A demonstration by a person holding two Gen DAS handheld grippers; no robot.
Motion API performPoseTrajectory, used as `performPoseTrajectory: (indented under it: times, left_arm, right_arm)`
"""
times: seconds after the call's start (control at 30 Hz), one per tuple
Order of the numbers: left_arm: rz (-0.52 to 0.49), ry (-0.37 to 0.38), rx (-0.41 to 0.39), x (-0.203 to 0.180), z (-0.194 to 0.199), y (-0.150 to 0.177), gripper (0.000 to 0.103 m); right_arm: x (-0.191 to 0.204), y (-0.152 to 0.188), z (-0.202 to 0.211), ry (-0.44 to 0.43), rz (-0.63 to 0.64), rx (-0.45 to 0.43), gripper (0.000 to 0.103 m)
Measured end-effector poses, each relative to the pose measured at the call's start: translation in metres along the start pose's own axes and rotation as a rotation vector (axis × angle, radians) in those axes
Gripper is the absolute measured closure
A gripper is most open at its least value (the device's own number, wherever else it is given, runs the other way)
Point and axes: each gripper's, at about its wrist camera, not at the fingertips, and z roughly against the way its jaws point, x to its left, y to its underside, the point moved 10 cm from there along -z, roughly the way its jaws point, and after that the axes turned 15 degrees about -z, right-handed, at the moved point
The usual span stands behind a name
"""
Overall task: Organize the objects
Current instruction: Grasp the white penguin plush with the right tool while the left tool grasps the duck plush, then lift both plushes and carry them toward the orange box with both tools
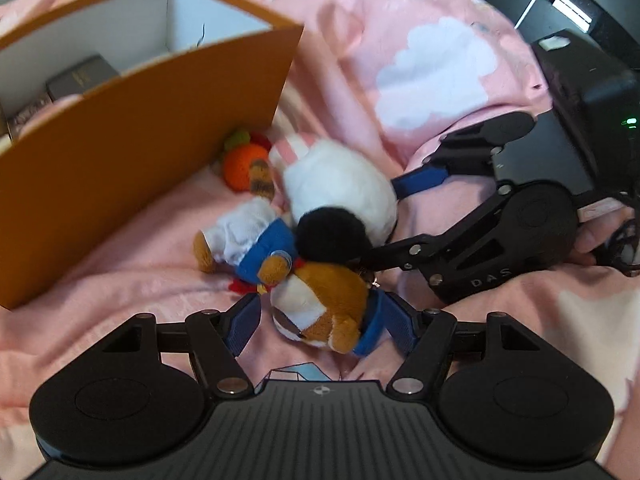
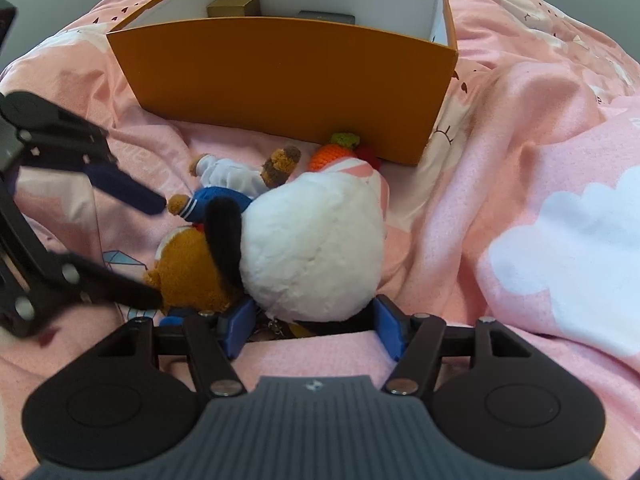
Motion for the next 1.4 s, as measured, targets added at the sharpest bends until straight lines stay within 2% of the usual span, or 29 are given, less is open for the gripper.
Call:
performPoseTrajectory:
  times: [0.17, 0.3, 0.5, 0.7, 0.8, 0.83, 0.87, 0.9, 0.93, 0.97, 1.0, 1.07, 1.13, 1.2, 1.4]
  left_arm:
    - [0.084, 0.033, 0.035, 0.003, -0.017, 0.006, 0.024]
    - [0.085, 0.047, 0.026, -0.001, -0.015, 0.006, 0.043]
    - [0.108, 0.013, -0.045, 0.007, 0.014, 0.001, 0.048]
    - [0.271, 0.033, -0.140, 0.028, 0.059, -0.002, 0.050]
    - [0.388, 0.049, -0.129, 0.036, 0.081, 0.004, 0.050]
    - [0.413, 0.046, -0.113, 0.038, 0.088, 0.005, 0.050]
    - [0.435, 0.041, -0.099, 0.039, 0.094, 0.007, 0.051]
    - [0.457, 0.039, -0.089, 0.042, 0.101, 0.008, 0.053]
    - [0.476, 0.041, -0.083, 0.044, 0.105, 0.009, 0.055]
    - [0.495, 0.042, -0.081, 0.047, 0.108, 0.009, 0.057]
    - [0.513, 0.044, -0.083, 0.050, 0.109, 0.009, 0.067]
    - [0.538, 0.037, -0.087, 0.055, 0.110, 0.013, 0.070]
    - [0.534, 0.008, -0.093, 0.059, 0.108, 0.014, 0.070]
    - [0.488, -0.005, -0.085, 0.055, 0.106, 0.013, 0.070]
    - [0.189, -0.043, -0.012, 0.035, 0.112, 0.012, 0.070]
  right_arm:
    - [0.001, 0.002, -0.010, 0.013, 0.028, 0.004, 0.031]
    - [0.001, 0.001, -0.010, 0.017, 0.038, -0.010, 0.041]
    - [0.006, -0.007, 0.013, -0.018, 0.024, -0.067, 0.045]
    - [0.012, -0.026, 0.046, -0.098, -0.006, -0.118, 0.048]
    - [0.018, -0.034, 0.061, -0.171, -0.035, -0.110, 0.052]
    - [0.020, -0.036, 0.065, -0.198, -0.046, -0.095, 0.057]
    - [0.023, -0.036, 0.067, -0.222, -0.054, -0.077, 0.067]
    - [0.027, -0.036, 0.072, -0.251, -0.063, -0.053, 0.091]
    - [0.029, -0.037, 0.074, -0.275, -0.079, -0.028, 0.098]
    - [0.030, -0.037, 0.078, -0.291, -0.095, -0.009, 0.098]
    - [0.031, -0.038, 0.079, -0.300, -0.106, -0.002, 0.098]
    - [0.033, -0.039, 0.075, -0.288, -0.099, -0.008, 0.098]
    - [0.034, -0.038, 0.066, -0.254, -0.086, -0.009, 0.096]
    - [0.038, -0.032, 0.059, -0.257, -0.066, 0.007, 0.094]
    - [0.048, -0.012, 0.041, -0.203, 0.111, 0.068, 0.091]
